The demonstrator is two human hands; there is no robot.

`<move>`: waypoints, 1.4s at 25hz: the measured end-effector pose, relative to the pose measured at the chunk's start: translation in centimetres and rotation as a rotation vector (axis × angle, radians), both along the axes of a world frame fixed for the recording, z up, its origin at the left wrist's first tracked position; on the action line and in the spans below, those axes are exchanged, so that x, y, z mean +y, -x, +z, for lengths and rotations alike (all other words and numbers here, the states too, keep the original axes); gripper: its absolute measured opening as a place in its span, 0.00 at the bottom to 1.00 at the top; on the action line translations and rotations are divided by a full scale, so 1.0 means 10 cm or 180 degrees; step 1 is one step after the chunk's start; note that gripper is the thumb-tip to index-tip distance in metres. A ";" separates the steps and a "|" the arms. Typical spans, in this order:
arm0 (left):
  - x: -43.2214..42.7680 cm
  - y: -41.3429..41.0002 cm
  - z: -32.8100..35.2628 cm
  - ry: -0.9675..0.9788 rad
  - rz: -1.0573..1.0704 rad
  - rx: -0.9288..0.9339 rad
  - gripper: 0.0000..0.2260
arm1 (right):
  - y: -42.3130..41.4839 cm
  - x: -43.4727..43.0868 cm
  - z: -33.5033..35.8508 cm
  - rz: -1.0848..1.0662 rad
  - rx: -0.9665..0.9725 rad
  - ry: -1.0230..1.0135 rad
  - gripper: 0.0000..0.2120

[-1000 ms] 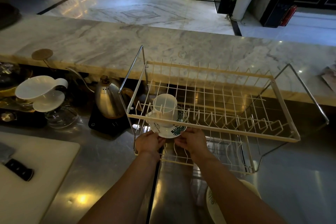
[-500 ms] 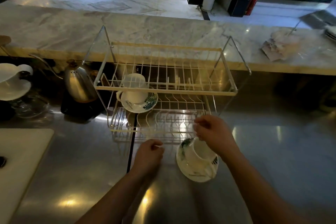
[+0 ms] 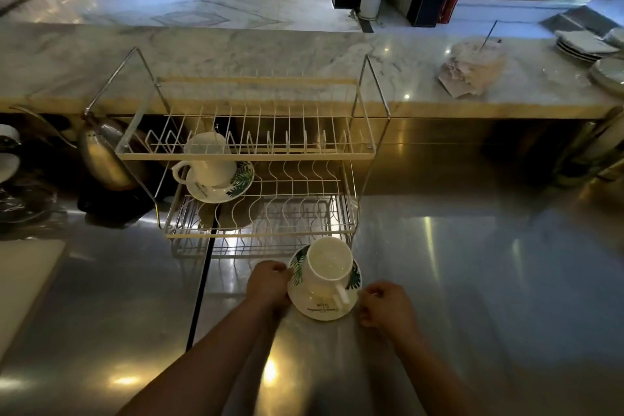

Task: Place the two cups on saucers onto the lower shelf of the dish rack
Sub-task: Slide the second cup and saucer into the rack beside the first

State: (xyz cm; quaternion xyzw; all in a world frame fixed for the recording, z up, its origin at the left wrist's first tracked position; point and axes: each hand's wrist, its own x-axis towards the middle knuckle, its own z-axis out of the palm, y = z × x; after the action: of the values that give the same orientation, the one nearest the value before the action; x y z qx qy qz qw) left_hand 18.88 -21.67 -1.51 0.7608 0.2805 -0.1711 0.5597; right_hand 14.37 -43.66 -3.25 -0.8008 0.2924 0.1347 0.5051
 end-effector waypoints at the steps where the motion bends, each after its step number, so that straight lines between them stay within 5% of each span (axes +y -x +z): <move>1: -0.01 -0.02 -0.01 -0.0007 0.0036 0.0063 0.09 | -0.03 0.01 -0.07 -0.0022 0.0053 -0.0077 0.06; 11: 0.13 0.08 -0.05 -0.0175 -0.0539 -0.0117 0.05 | 0.05 0.20 -0.30 -0.0487 -0.0135 -0.0473 0.05; 27: 0.70 0.27 0.18 0.0096 -0.0116 -0.0655 0.06 | -0.04 0.62 0.35 -0.0077 -0.0554 -0.0218 0.05; 35: 0.81 -0.32 0.26 0.0796 0.0473 -0.0352 0.05 | -0.73 0.77 0.47 -0.0095 -0.0773 -0.0637 0.05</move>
State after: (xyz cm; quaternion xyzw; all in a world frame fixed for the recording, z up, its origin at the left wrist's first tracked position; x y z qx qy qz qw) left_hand 22.10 -13.57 1.05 0.6706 0.2812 -0.1206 0.6758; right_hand 21.71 -35.96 1.49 -0.7525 0.2261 0.0579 0.6159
